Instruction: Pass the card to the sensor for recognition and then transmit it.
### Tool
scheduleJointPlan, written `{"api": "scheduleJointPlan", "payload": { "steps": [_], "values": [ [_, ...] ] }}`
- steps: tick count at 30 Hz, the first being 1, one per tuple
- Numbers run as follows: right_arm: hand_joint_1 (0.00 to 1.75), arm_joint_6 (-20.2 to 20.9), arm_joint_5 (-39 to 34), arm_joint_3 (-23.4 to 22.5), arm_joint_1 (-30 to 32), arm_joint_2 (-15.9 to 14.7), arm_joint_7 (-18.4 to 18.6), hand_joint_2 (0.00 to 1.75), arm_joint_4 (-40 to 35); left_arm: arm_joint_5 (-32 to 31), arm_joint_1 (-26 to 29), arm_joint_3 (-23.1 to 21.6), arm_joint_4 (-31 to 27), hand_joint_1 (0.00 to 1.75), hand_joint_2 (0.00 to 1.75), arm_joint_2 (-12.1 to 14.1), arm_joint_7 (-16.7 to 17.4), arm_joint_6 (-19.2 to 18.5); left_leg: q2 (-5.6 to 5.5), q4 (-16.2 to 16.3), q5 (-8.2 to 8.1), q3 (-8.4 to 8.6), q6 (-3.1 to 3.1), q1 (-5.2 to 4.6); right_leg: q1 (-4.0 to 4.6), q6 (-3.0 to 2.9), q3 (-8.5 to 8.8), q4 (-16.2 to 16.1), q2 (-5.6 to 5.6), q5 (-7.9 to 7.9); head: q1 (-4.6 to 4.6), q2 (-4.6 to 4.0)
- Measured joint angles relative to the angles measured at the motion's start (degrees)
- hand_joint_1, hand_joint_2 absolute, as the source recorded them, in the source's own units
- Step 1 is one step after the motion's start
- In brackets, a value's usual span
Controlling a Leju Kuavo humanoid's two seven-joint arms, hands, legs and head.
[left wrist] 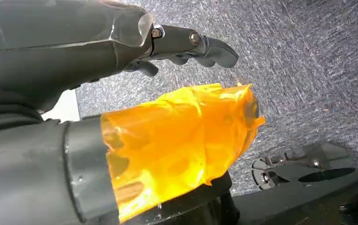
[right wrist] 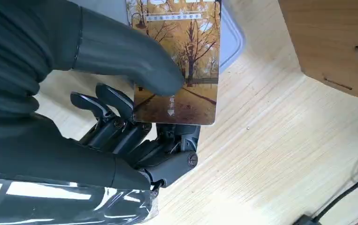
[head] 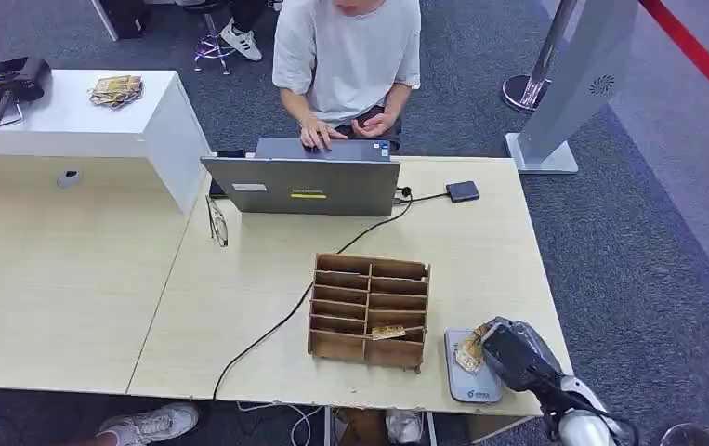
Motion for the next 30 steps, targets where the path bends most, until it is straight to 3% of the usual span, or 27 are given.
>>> {"api": "scheduleJointPlan", "payload": {
  "steps": [24,30],
  "values": [
    [1.75,-1.75,3.69,1.33,-0.57,1.22,0.72,1.75,0.0,-0.18,0.0,0.0,0.0,0.0,0.0,0.0,0.02,-0.02,0.01,0.0,0.0,0.02,0.0,0.0,0.0,0.0,0.02,0.0,0.0,0.0,0.02,0.0],
    [1.75,-4.35,6.21,1.42,-0.55,1.81,1.11,1.75,-0.11,-0.18,0.0,0.0,0.0,0.0,0.0,-0.02,0.04,-0.02,0.0,0.0,0.0,0.02,0.0,0.0,0.0,0.0,0.02,0.0,0.0,0.0,0.02,0.0]
  ]
}}
